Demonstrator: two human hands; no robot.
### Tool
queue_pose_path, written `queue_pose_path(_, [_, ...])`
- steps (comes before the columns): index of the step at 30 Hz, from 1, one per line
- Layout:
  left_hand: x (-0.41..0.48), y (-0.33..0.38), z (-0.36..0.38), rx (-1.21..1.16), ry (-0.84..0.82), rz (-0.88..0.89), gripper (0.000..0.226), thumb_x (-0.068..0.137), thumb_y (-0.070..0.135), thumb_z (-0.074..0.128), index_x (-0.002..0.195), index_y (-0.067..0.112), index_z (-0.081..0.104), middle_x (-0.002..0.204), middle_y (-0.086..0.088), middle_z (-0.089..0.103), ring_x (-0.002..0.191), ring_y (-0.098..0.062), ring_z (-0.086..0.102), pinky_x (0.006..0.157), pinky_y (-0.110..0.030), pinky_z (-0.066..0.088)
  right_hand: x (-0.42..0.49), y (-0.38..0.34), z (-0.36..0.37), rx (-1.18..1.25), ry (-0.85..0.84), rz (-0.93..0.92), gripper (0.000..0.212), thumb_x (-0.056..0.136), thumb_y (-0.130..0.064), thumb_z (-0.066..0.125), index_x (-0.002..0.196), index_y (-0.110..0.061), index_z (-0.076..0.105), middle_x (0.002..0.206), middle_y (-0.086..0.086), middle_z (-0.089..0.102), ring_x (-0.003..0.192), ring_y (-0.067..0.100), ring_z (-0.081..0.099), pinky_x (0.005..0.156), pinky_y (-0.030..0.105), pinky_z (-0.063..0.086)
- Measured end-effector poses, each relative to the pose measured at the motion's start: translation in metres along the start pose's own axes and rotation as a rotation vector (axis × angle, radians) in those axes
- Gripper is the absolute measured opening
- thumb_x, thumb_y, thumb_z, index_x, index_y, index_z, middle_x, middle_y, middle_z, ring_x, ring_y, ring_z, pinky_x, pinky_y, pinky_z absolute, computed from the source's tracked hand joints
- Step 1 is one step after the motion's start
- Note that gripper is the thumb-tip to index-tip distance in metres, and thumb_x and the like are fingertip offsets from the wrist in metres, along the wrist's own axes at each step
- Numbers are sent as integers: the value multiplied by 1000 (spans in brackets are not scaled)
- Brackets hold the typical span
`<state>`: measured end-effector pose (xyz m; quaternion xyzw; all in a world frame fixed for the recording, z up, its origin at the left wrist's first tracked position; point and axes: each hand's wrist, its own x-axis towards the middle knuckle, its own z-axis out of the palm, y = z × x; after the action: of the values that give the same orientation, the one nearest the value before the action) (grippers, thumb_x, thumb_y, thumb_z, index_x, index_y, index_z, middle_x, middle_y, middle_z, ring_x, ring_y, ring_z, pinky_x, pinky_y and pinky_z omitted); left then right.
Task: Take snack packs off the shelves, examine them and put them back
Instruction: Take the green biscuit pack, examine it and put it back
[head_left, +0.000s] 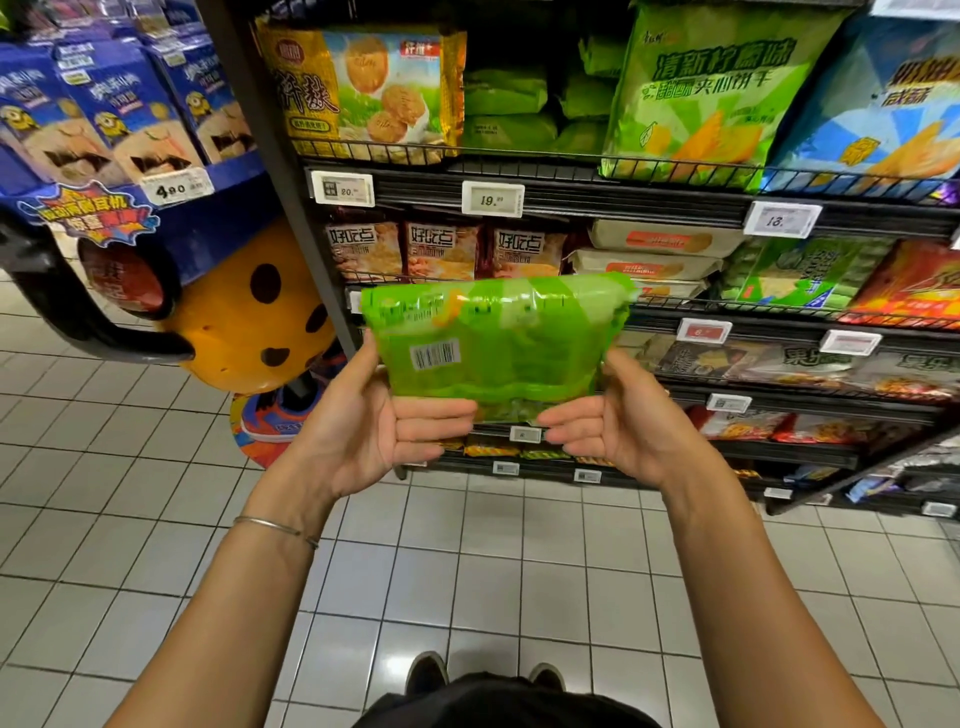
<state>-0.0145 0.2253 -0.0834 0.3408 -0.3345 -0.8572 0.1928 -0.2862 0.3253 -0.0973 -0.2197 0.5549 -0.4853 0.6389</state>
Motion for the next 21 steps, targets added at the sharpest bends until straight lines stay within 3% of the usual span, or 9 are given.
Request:
queue_pose_path(3, [3,0,-2,13,5,-15,84,94,81,29,140,19,61,121,-32,71,96,-37,78,59,-39,66,2,3,-1,-9,-53,44,73,88,-81,38,130,-25,61,104,31,75,82,33,79,54,30,62])
queue_pose_path(8, [5,-2,-4,33,11,-5,92,82,87,31,143,23,58,127,-31,69,108,-40,75,64,-41,66,5,4,-5,-8,-78,47,74,90,-82,31,134,-27,57,107,30,75,91,36,78,59,33,63])
queue_pose_path(12, [5,-5,-4,-64,-28,38,90,87,90,22,146,31,57,138,-28,64,122,-46,67,73,-46,65,2,5,-5,44,-69,-13,79,91,-84,26,141,-29,53,121,22,73,107,35,75,66,36,63])
queue_pose_path(15, [5,-8,3,-78,13,167,63,100,67,34,152,35,51,148,-9,62,126,-38,66,90,-53,62,2,5,-9,226,-109,-147,63,95,-68,49,146,-32,55,141,7,66,124,31,67,87,48,62])
queue_pose_path(17, [9,-13,7,-38,54,270,54,105,43,44,159,40,39,151,0,59,130,-30,64,98,-52,59,3,5,-9,196,-87,-208,69,87,-53,69,151,-40,45,139,-2,68,128,28,65,97,50,58])
queue_pose_path(19, [13,-15,12,-36,97,296,55,109,35,43,162,40,31,152,0,58,129,-29,65,97,-50,60,7,9,-6,128,-19,-178,88,74,-41,83,148,-44,37,124,-3,75,116,27,72,86,46,62])
queue_pose_path(21, [12,-14,16,-70,121,271,51,110,46,35,153,24,51,142,-9,67,121,-31,70,87,-47,64,9,14,-2,103,19,-139,88,73,-32,84,150,-23,42,122,7,76,111,30,74,81,44,63])
